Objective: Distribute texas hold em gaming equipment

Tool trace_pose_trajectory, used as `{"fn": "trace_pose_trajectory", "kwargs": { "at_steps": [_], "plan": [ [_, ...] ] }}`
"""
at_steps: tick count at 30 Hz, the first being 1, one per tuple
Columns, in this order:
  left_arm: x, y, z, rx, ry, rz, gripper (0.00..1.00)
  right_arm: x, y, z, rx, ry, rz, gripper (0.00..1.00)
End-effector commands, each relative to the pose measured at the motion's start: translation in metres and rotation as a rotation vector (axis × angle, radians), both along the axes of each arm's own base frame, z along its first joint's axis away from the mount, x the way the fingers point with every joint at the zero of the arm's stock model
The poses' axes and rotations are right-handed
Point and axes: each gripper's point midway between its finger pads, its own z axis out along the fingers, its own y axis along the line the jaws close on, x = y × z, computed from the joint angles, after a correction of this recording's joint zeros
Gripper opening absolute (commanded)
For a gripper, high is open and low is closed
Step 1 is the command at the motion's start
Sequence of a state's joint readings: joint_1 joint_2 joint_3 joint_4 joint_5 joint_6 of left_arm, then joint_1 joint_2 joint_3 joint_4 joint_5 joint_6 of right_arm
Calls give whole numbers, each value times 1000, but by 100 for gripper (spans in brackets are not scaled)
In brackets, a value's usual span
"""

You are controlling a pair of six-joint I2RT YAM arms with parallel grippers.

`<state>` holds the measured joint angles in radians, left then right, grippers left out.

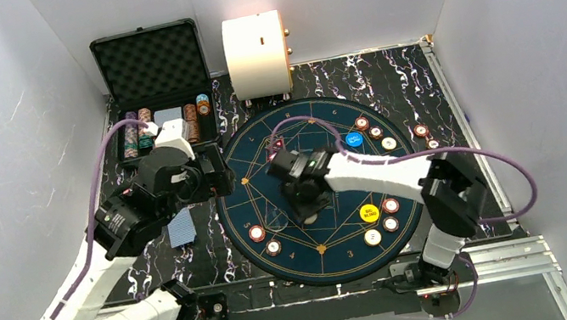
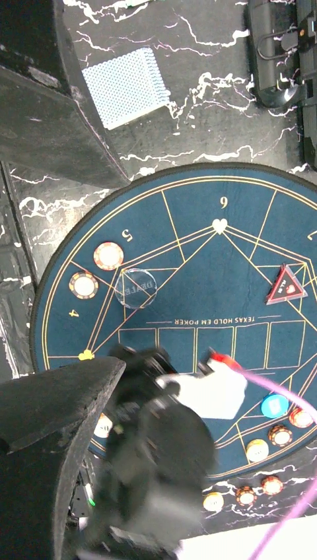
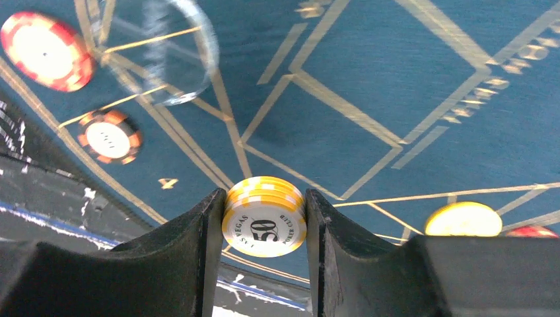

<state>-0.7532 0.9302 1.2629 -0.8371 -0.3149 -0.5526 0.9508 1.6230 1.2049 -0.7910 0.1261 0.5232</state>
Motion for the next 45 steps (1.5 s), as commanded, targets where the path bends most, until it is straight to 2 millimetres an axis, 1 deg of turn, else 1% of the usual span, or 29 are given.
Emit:
{"fn": "trace_pose_trajectory", "kwargs": {
  "at_steps": [1,5,8,13,16,19,22,25,28,31,34,37,39,40,45],
  "plan": [
    [-6,18,18,-39,-29,80,99,-31,44,1,1,-1,98,29],
    [-11,21,19,-64,-17,94,98,-59,63,-18,-56,3,190,29],
    [-15,23,17,-70,-5,99,98,-72,72,-26,-61,4,228,29],
    [-19,29,12,-55,9,113,98,-90,80,-40,-72,16,273,29],
    [-20,31,12,-53,13,121,98,-95,82,-47,-72,13,283,30],
    [-21,31,12,-57,15,125,98,-95,82,-53,-75,5,283,32],
    [-21,32,10,-53,24,130,98,-96,83,-58,-73,-1,287,36],
    [-21,32,7,-44,33,136,98,-95,80,-65,-84,-12,287,42],
    [-21,32,4,-37,46,141,98,-95,75,-69,-100,-12,289,51],
    [-21,33,0,-25,61,150,98,-100,74,-68,-79,-8,295,60],
    [-20,35,-4,0,72,162,98,-100,76,-56,-50,-21,309,70],
    [-16,39,-13,61,98,186,98,-96,81,-34,-9,-56,326,78],
    [-15,44,-19,108,119,209,98,-92,83,-15,19,-95,339,81],
    [-14,46,-20,126,123,219,98,-89,83,-2,40,-120,347,82],
    [-11,61,-30,200,130,284,98,-72,69,53,117,-266,367,92]
  ]
}}
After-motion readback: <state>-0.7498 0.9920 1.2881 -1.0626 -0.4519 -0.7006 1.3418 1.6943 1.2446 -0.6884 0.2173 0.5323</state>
